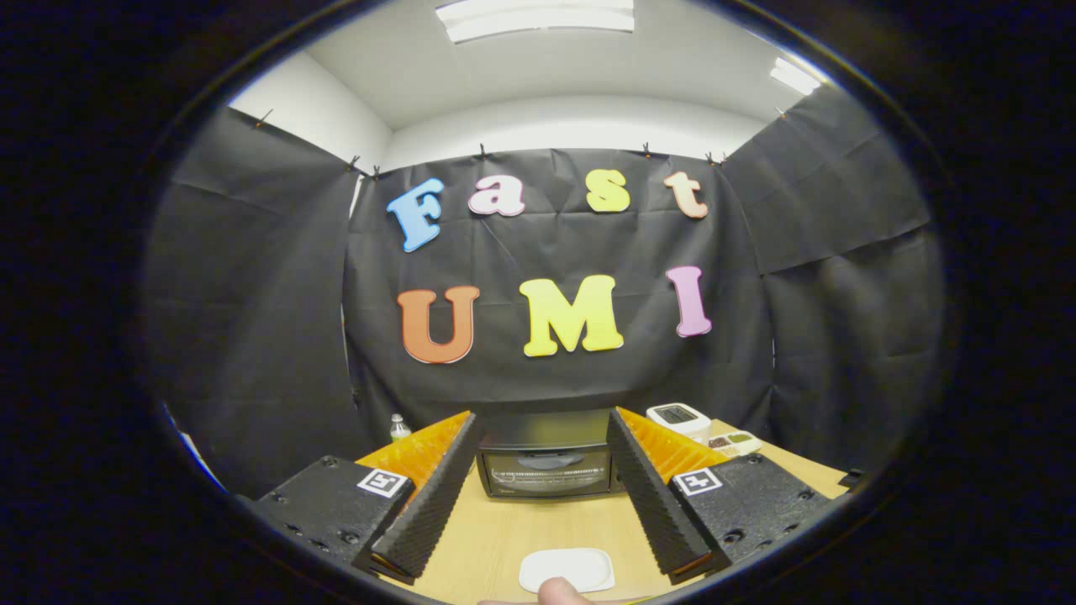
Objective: Open the toaster oven, put the food inside, and close the toaster oven door.
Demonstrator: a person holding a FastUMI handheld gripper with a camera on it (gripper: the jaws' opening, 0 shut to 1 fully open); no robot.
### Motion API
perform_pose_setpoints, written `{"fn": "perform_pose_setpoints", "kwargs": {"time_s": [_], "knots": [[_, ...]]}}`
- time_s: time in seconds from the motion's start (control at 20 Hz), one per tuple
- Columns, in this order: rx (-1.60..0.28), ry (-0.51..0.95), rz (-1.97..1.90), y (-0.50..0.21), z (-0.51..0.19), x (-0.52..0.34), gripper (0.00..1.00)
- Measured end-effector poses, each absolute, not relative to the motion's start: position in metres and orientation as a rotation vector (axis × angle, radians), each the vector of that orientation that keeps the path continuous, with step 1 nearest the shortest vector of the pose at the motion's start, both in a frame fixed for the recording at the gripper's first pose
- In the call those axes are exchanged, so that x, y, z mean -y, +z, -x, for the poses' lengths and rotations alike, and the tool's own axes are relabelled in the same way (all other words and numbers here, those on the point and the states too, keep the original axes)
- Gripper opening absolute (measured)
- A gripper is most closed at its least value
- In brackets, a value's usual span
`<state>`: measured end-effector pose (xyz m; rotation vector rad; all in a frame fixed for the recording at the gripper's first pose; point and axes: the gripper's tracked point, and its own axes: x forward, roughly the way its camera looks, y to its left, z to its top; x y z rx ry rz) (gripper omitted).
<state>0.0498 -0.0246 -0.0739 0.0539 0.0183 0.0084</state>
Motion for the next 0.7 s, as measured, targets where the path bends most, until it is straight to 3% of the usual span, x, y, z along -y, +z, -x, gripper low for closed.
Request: {"fn": "perform_pose_setpoints", "kwargs": {"time_s": [0.7], "knots": [[0.018,0.026,0.029,-0.07,-0.02,-0.022,1.0]]}}
